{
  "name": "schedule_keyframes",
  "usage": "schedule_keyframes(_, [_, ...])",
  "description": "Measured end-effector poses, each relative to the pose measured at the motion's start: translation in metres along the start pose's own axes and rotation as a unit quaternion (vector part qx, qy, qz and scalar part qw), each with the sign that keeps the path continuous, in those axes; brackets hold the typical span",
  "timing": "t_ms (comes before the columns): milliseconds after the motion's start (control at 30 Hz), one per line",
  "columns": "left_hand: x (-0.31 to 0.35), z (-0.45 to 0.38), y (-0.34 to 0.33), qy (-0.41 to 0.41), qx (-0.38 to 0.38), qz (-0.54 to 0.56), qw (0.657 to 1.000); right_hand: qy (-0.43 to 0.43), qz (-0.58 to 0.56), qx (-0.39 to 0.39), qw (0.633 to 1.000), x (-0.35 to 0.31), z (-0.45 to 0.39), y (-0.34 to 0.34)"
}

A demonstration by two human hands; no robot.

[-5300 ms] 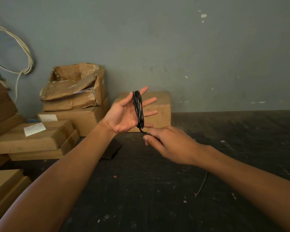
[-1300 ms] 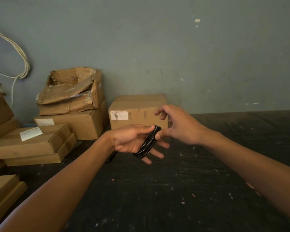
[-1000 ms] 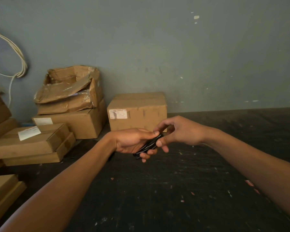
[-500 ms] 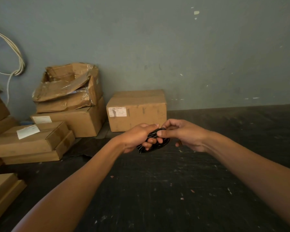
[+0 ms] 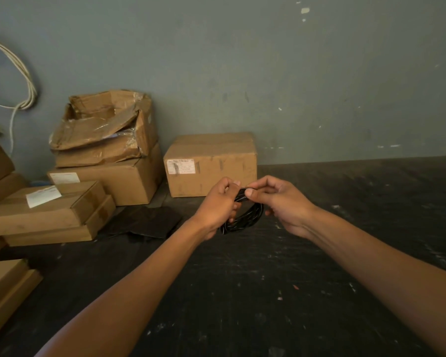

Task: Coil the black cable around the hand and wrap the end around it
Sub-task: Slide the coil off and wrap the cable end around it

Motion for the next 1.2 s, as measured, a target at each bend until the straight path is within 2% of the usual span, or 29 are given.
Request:
schedule_keyframes(233, [-0.008, 0.009, 0.001, -0.179, -0.033, -0.104, 0.978, -0.093, -0.036, -0.003, 0.995, 0.000, -0.003, 0.008])
schedule_keyframes(333, [-0.015, 0.009, -0.001, -0.204, -0.019, -0.108, 0.973, -0.109, -0.047, -0.006, 0.993, 0.004, -0.002, 0.008])
schedule_keyframes(400, [-0.022, 0.010, -0.005, -0.188, -0.012, -0.104, 0.977, -0.105, -0.038, -0.001, 0.994, 0.009, 0.000, 0.009])
schedule_keyframes(533, [-0.044, 0.016, -0.019, -0.105, -0.002, -0.057, 0.993, -0.080, 0.011, 0.018, 0.997, 0.025, 0.003, 0.013])
schedule_keyframes(700, [-0.082, 0.021, -0.033, -0.039, 0.009, -0.054, 0.998, -0.126, 0.023, -0.017, 0.992, 0.061, 0.012, 0.034])
schedule_keyframes(767, [-0.101, 0.021, -0.039, -0.012, 0.026, -0.064, 0.998, -0.143, 0.025, 0.002, 0.989, 0.079, 0.016, 0.045])
schedule_keyframes(833, [-0.122, 0.022, -0.043, 0.023, 0.042, -0.079, 0.996, -0.139, 0.070, 0.027, 0.987, 0.099, 0.020, 0.059])
schedule_keyframes(900, [-0.139, 0.023, -0.043, 0.063, 0.041, -0.103, 0.992, -0.113, 0.167, 0.023, 0.979, 0.122, 0.027, 0.076])
schedule_keyframes(967, [-0.155, 0.024, -0.043, 0.088, 0.032, -0.129, 0.987, -0.083, 0.283, -0.029, 0.955, 0.146, 0.037, 0.094])
schedule_keyframes(1067, [-0.167, 0.028, -0.044, 0.109, 0.023, -0.144, 0.983, -0.052, 0.457, -0.152, 0.875, 0.174, 0.061, 0.112])
schedule_keyframes(1200, [-0.174, 0.033, -0.048, 0.123, 0.007, -0.130, 0.984, -0.088, 0.555, -0.249, 0.788, 0.213, 0.094, 0.129])
Point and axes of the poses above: each hand's wrist, its own z-axis away from the middle knuckle, its own y-axis out of the back of the hand, x = y × z, the point moved 1 cm from there along -z, towards the middle knuckle, and after that the axes turned 15 degrees about x, right-handed, at the moved point
